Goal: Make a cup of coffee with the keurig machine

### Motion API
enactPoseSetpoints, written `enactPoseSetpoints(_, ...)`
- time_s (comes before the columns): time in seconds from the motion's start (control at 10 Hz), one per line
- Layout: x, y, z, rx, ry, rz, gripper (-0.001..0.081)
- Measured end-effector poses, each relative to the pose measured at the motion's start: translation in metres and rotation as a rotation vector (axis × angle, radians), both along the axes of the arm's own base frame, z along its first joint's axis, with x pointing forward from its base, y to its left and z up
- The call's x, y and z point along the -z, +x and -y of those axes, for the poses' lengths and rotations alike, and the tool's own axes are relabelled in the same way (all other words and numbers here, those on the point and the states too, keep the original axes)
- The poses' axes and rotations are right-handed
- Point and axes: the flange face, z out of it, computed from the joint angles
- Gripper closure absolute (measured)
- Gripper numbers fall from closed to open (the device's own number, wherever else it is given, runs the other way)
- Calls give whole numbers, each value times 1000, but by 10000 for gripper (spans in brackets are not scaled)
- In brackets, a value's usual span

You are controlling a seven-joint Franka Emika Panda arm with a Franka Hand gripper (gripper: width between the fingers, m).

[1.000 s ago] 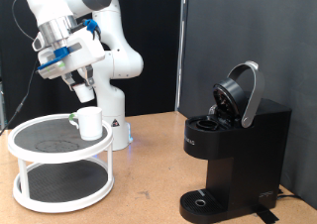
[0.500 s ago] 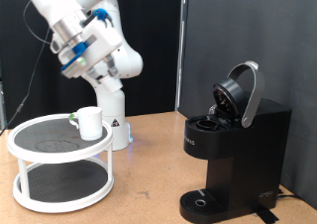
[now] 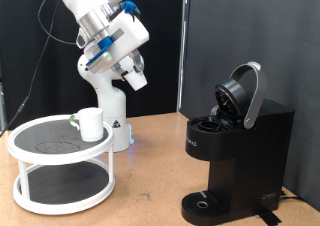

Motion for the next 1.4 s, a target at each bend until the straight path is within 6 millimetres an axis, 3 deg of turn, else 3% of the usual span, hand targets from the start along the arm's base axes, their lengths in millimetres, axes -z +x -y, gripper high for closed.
enactPoseSetpoints(0.3,-3,2,-8,61,186,12,340)
enactPoseSetpoints(0.6,-11,7,-28,121,311,-80,340)
enactPoseSetpoints(0.8,-12,17,-42,153,330,-141,340)
enactPoseSetpoints(1.1,-8,39,-63,187,274,-95,340)
enactPoseSetpoints(1.4,-4,33,-65,162,348,-205,340)
